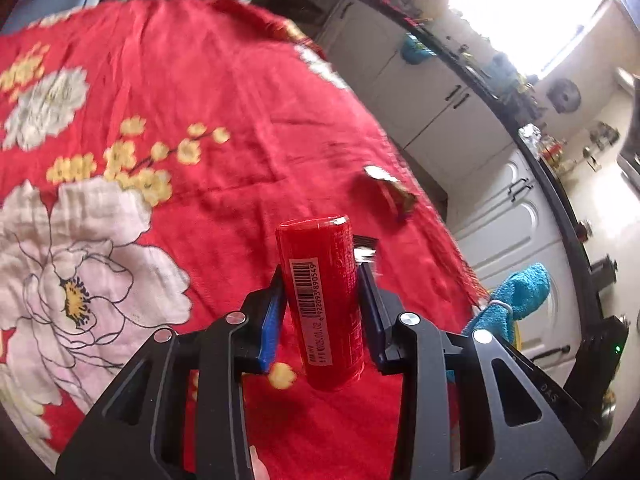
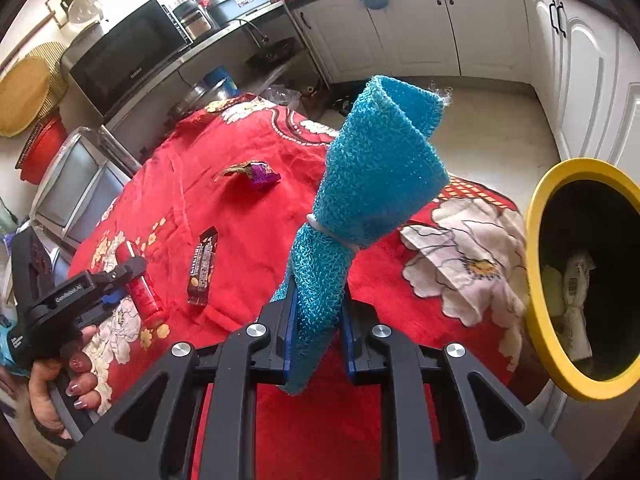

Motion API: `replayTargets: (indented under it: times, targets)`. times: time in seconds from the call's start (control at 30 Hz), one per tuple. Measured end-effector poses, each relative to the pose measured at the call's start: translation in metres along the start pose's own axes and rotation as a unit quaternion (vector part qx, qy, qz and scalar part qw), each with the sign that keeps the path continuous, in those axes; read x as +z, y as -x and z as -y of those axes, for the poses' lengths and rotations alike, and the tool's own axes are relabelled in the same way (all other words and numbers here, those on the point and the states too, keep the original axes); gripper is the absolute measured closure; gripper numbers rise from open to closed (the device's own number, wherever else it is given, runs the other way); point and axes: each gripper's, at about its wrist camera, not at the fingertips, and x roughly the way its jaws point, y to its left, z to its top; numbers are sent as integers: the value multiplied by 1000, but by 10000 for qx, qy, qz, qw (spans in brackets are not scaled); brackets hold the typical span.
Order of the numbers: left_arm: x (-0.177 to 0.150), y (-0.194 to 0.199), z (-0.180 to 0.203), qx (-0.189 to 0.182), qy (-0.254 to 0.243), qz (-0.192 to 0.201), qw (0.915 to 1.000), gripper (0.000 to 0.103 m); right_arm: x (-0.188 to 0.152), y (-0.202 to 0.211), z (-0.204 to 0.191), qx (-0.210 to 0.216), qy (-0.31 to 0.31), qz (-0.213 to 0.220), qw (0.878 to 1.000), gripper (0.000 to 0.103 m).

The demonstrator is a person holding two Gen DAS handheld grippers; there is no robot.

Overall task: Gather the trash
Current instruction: 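Carry the red cylinder with the left tool while the right tool carries the scrubber to the bin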

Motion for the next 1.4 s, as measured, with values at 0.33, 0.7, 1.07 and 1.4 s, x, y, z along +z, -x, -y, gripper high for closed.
replayTargets:
  times: [0.33, 0.7, 1.07, 1.4]
  targets:
    - [-1, 8, 54, -237, -630, 196, 9975, 76, -3, 36, 18, -84, -120, 304, 9994, 86]
    - [-6, -2, 110, -604, -1111, 162, 9918, 76, -6, 79, 51, -368, -333, 677, 9965, 86]
    - [-16, -12, 165, -888, -1614, 157, 9828, 76, -6, 113, 85, -688, -602, 1033, 9904, 86]
    - [-26, -20, 207, -1101, -1996, 110, 9736, 76, -10, 140, 114, -969, -836, 1263, 9837, 86]
